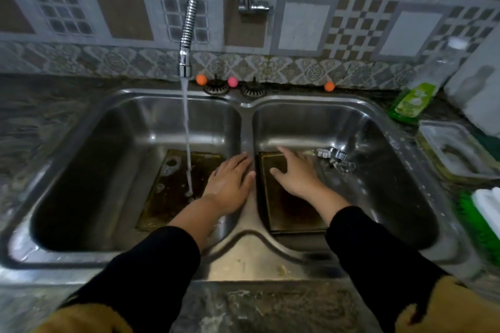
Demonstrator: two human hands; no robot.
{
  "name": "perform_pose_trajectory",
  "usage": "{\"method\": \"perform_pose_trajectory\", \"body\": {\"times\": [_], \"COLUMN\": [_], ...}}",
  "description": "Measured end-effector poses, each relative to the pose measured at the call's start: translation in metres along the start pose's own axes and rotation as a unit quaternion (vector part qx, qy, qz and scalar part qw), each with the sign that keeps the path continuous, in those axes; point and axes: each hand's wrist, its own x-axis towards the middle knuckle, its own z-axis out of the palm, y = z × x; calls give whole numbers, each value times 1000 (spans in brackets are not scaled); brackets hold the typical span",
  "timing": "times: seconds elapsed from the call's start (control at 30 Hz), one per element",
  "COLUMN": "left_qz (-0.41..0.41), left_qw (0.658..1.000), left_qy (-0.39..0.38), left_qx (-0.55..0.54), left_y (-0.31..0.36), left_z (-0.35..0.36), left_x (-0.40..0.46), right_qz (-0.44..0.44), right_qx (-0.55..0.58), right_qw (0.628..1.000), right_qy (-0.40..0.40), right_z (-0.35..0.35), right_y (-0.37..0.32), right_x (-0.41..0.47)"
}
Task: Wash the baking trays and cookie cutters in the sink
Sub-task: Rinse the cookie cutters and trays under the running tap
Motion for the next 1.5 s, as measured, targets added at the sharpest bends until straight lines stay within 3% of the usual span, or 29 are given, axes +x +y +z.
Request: {"method": "perform_pose_trajectory", "body": {"times": [0.13, 0.2, 0.27, 0.37, 0.5, 0.83, 1.0, 1.33, 1.4, 1.5], "left_qz": [-85, -137, -181, -233, -257, -293, -288, -299, -269, -146], "left_qw": [995, 989, 981, 966, 955, 939, 937, 933, 944, 975], "left_qy": [-19, -42, -62, -100, -130, -162, -172, -178, -175, -150], "left_qx": [-49, -44, -39, -55, -74, -76, -96, -94, -79, -68], "left_y": [-58, -93, -124, -160, -191, -210, -211, -180, -172, -148], "left_z": [-21, -26, -30, -36, -26, -3, -4, -6, -4, 0], "left_x": [-8, -12, -16, -18, -6, 16, 16, 11, 8, 5], "right_qz": [-116, -132, -79, 50, 133, 228, 247, 143, 128, 110], "right_qx": [34, 63, 124, 200, 155, 201, 332, 348, 349, 372], "right_qw": [990, 988, 989, 962, 957, 935, 900, 926, 928, 921], "right_qy": [67, 57, -33, -180, -204, -184, -138, -22, 6, 34], "right_z": [27, 52, 78, 118, 145, 179, 178, 161, 154, 139], "right_y": [-67, -96, -115, -121, -118, -105, -109, -132, -136, -142], "right_x": [-12, -15, -10, 10, 38, 62, 62, 57, 55, 44]}}
